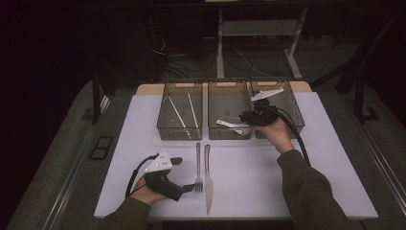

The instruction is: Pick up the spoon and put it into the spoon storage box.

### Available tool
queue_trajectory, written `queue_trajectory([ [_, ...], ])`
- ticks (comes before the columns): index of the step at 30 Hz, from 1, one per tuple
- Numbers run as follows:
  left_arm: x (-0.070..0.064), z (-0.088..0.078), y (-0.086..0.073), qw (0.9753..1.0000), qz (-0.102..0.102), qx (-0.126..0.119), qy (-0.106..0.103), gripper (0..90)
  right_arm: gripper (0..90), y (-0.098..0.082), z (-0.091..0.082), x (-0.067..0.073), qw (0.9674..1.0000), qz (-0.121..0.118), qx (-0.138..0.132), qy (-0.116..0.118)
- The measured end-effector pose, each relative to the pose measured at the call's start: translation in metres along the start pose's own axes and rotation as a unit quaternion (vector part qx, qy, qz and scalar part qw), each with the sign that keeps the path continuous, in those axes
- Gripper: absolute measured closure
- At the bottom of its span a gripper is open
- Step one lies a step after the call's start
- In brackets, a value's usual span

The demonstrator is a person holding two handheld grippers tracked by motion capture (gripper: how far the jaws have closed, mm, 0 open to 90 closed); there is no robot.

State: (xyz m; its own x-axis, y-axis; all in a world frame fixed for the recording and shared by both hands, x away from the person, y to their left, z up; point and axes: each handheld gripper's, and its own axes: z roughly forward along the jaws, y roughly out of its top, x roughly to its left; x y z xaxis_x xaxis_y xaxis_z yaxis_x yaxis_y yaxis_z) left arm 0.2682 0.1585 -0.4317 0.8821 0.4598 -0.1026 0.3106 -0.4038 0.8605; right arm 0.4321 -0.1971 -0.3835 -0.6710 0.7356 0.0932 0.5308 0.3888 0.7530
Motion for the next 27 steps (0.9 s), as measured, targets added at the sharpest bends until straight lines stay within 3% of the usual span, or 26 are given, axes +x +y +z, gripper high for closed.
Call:
queue_trajectory([
  [12,0.0,0.0,0.0,1.0,0.0,0.0,0.002,0.0,46.9,-0.007,-0.031,0.005,0.9986,0.01,-0.049,0.015],
  [27,-0.001,0.001,0.0,1.0,0.0,0.001,0.003,0.0,39.5,-0.044,-0.067,0.027,0.9958,-0.001,-0.067,0.063],
])
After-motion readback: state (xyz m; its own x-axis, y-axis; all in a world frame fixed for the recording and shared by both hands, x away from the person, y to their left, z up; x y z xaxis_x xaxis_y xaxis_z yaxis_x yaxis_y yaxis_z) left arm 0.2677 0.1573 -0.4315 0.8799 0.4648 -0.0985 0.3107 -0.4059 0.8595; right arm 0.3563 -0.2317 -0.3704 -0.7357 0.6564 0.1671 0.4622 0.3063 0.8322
